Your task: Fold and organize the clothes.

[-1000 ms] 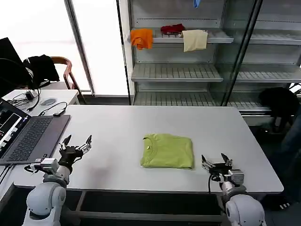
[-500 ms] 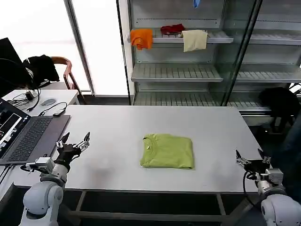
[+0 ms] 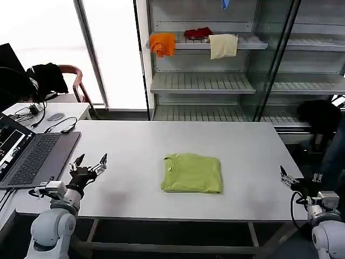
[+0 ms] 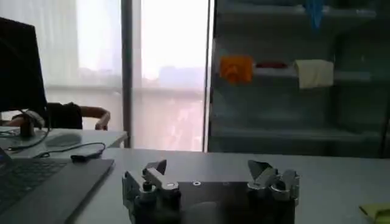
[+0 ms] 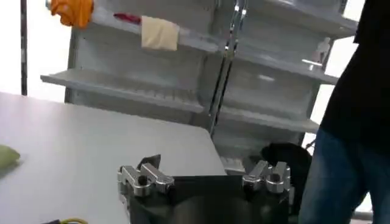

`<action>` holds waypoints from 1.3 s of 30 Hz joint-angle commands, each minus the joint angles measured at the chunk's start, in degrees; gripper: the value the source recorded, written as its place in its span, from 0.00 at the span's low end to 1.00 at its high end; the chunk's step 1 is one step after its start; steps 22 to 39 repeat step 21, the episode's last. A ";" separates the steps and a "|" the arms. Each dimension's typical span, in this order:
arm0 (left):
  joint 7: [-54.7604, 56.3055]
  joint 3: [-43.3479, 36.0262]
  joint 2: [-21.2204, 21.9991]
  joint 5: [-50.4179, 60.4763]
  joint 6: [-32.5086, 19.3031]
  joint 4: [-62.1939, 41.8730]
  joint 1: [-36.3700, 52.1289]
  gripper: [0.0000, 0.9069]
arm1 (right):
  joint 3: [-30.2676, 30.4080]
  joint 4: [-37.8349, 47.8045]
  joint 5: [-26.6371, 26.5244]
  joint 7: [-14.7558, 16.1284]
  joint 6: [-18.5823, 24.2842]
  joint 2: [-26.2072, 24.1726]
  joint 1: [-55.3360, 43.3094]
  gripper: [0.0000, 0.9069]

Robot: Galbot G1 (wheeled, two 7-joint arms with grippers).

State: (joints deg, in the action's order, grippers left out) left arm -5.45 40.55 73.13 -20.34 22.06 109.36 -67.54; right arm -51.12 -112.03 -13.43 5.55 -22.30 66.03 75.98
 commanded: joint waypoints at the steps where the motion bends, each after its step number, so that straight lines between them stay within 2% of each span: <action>1: -0.29 -0.73 -0.03 -0.95 -0.63 -0.47 0.02 1.00 | -0.80 0.30 -0.78 1.26 5.98 -0.81 -0.23 1.00; 39: -0.26 -1.29 0.12 -0.97 -1.89 -0.52 -0.52 1.00 | 1.63 1.15 -0.30 1.13 6.30 0.66 -0.79 1.00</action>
